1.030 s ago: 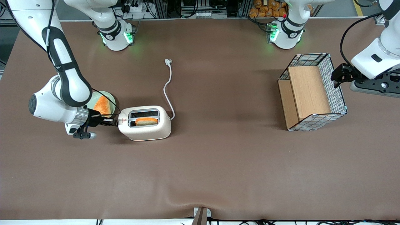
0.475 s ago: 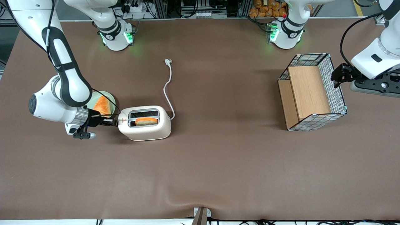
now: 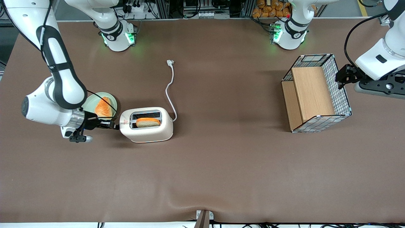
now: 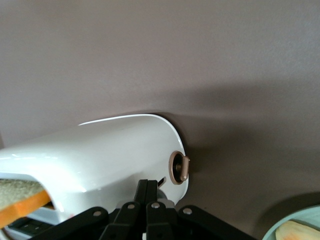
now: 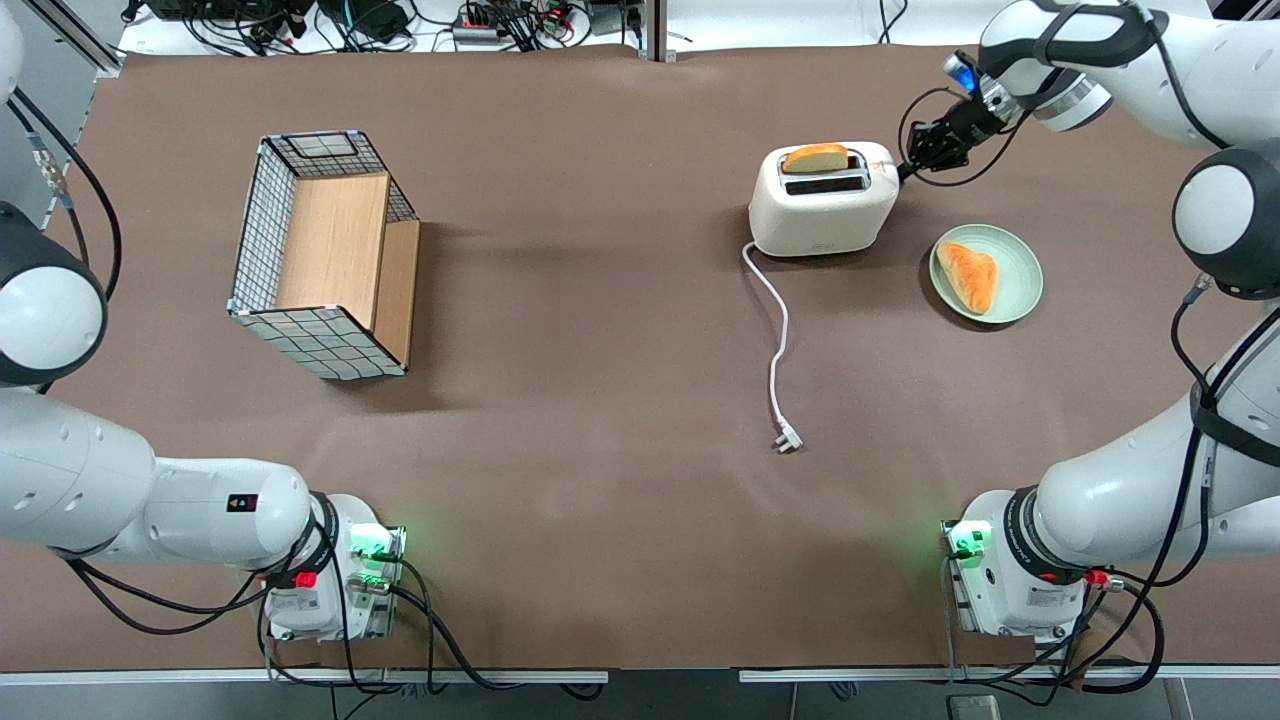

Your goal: Press toaster button with right arm

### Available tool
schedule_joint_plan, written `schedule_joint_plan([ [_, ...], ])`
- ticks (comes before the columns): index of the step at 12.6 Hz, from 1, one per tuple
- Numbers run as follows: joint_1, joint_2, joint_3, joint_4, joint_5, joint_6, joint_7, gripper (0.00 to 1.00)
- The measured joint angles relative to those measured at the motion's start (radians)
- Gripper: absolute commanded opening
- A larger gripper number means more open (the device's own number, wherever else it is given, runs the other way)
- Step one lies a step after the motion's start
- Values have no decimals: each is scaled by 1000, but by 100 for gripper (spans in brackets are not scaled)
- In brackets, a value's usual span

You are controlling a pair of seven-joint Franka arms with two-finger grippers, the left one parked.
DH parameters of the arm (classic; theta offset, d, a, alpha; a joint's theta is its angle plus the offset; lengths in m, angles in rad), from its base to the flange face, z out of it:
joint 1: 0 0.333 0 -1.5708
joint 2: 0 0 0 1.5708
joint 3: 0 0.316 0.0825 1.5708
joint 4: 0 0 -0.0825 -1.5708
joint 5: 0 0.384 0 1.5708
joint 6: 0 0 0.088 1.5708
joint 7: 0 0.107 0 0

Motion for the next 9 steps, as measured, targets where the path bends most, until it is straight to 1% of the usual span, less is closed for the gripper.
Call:
schedule_joint_plan([
  [6,-32,-67,-3,89,-10,-221,84,0],
  [7,-36,-84,-4,107,-27,-245,88,0],
  [8,-39,-107,-6,121,-65,-258,99,0],
  [9,-40,-134,-6,130,-122,-266,121,0],
])
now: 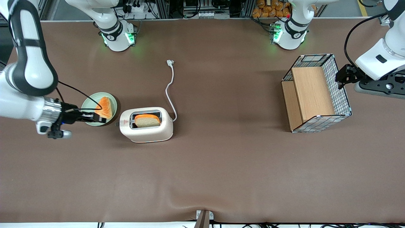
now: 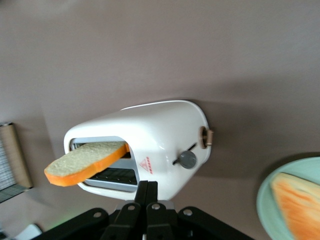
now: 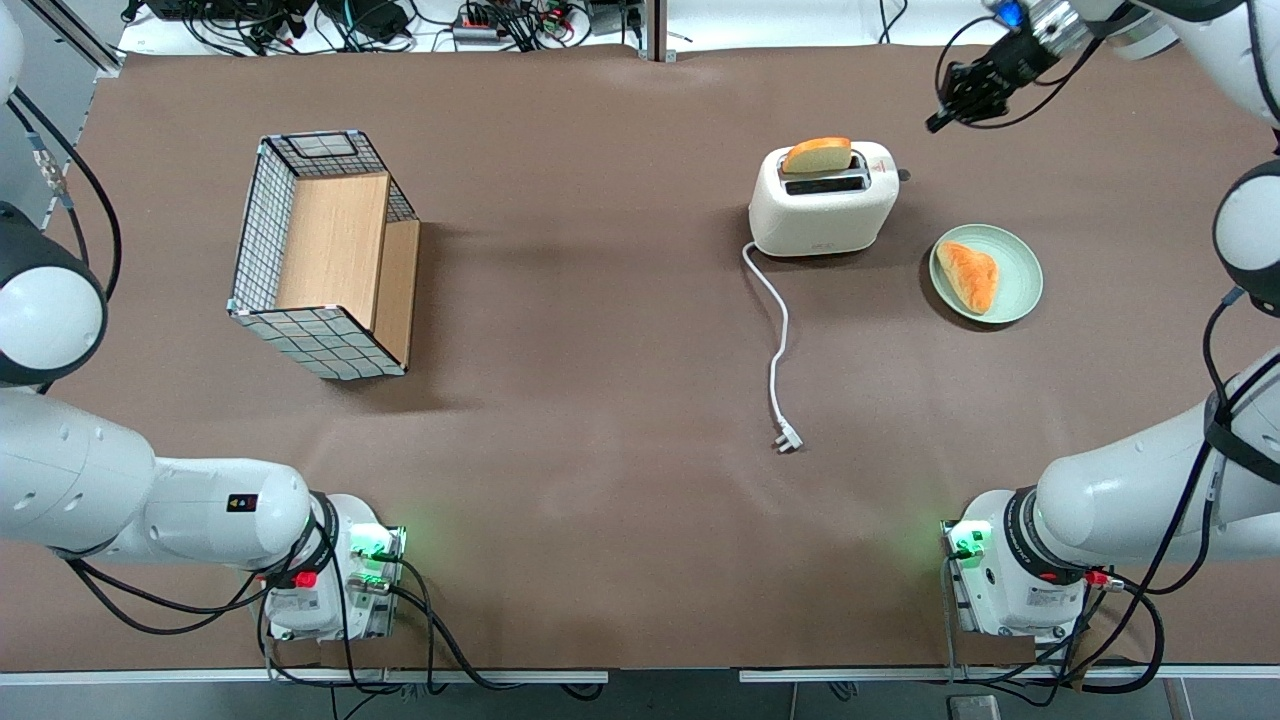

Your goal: Press toaster button with right arm

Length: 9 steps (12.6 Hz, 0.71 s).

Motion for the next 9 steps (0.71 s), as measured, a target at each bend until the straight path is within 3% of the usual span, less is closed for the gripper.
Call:
schedule_joint_plan([
  [2,0,-59,6,34,-135,-58,80,0],
  [4,6,-106,16,134,-244,-220,181,0],
  [8,17,-142,25,311,-390,-438,232,1],
  [9,18,-143,26,341,-435,-469,232,12],
])
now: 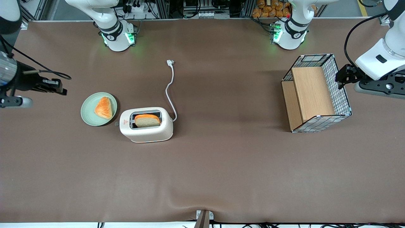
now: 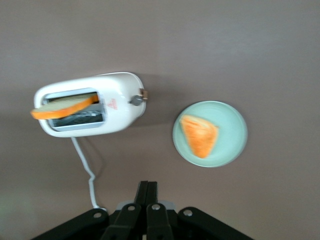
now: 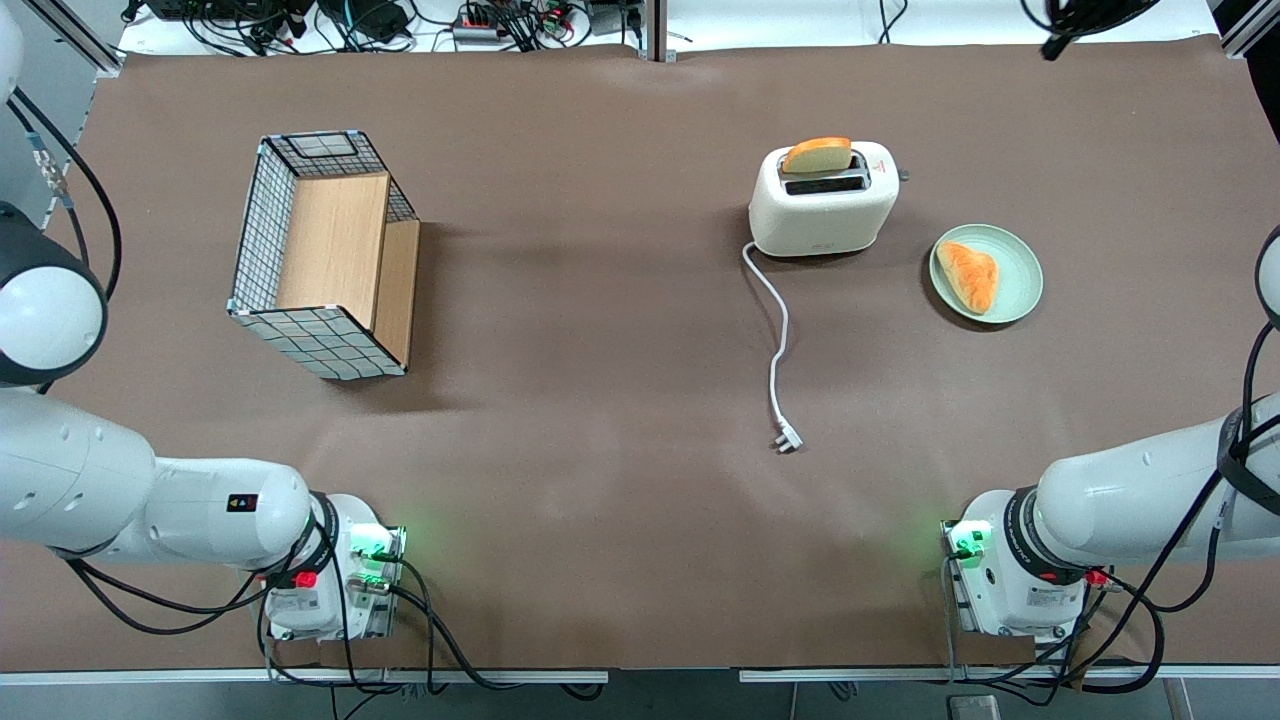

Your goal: Press toaster button with right arm

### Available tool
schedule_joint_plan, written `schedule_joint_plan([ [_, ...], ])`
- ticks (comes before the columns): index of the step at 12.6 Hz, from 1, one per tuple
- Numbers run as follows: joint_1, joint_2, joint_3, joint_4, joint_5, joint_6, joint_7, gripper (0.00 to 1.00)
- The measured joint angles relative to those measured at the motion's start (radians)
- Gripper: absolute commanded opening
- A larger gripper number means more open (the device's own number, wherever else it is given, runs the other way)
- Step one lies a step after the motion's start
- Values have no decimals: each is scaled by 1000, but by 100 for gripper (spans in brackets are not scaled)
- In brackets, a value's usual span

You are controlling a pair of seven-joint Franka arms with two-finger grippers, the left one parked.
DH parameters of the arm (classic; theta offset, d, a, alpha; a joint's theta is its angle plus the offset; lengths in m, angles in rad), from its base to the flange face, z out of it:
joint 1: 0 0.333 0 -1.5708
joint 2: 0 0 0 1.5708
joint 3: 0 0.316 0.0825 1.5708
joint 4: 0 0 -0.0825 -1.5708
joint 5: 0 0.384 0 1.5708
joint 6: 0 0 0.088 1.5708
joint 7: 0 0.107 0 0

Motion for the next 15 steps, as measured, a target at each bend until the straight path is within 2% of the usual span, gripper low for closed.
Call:
schedule_joint_plan([
  [1,1,-2,1,30,-38,-27,-1,37],
  [2,4,-6,2,54,-64,-42,-7,69],
  [3,5,-13,2,69,-86,-49,-28,79],
  [4,5,-21,1,76,-98,-53,-61,100],
  [11,4,-83,-8,82,-103,-33,-108,100],
  [15,-8,-146,-11,13,-103,7,-108,100],
])
